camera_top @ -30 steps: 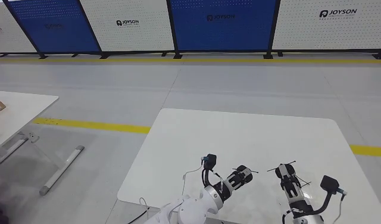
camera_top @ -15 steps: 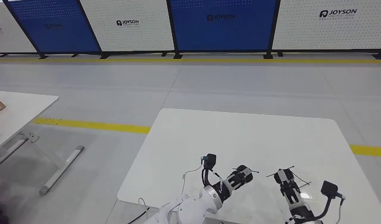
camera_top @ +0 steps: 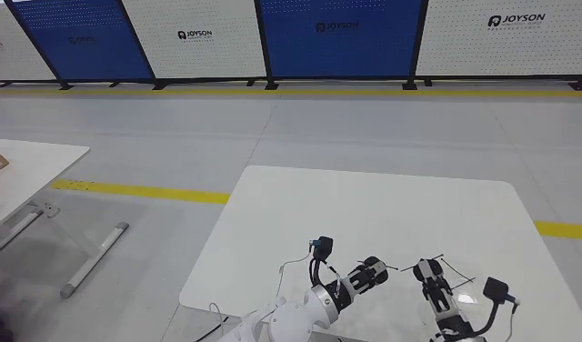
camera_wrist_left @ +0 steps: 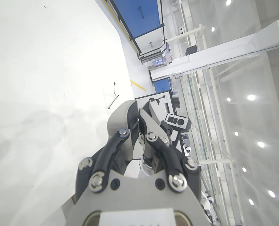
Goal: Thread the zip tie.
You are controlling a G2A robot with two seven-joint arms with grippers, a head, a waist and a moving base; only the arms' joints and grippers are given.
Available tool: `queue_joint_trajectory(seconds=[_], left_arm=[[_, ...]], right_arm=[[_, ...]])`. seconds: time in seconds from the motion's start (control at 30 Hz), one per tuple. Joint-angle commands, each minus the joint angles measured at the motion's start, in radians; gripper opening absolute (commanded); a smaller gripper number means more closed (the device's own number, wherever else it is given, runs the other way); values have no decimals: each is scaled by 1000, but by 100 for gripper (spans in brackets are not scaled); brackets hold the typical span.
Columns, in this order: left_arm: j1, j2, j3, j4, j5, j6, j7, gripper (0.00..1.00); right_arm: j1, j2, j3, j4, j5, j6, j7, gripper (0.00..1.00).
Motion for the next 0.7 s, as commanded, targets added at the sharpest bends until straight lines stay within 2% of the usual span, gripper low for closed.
queue_joint_trajectory(seconds=[0.0,0.13,0.67], left_arm=[[0,0,0,0,0,0,0,0],[0,0,0,0,0,0,0,0],[0,0,0,0,0,0,0,0]], right_arm=[[9,-2,-12,5,-3,7,-3,0],[17,-5,-20,12,-8,14,-33,0],[14,-5,-6,6,18,4,-31,0]])
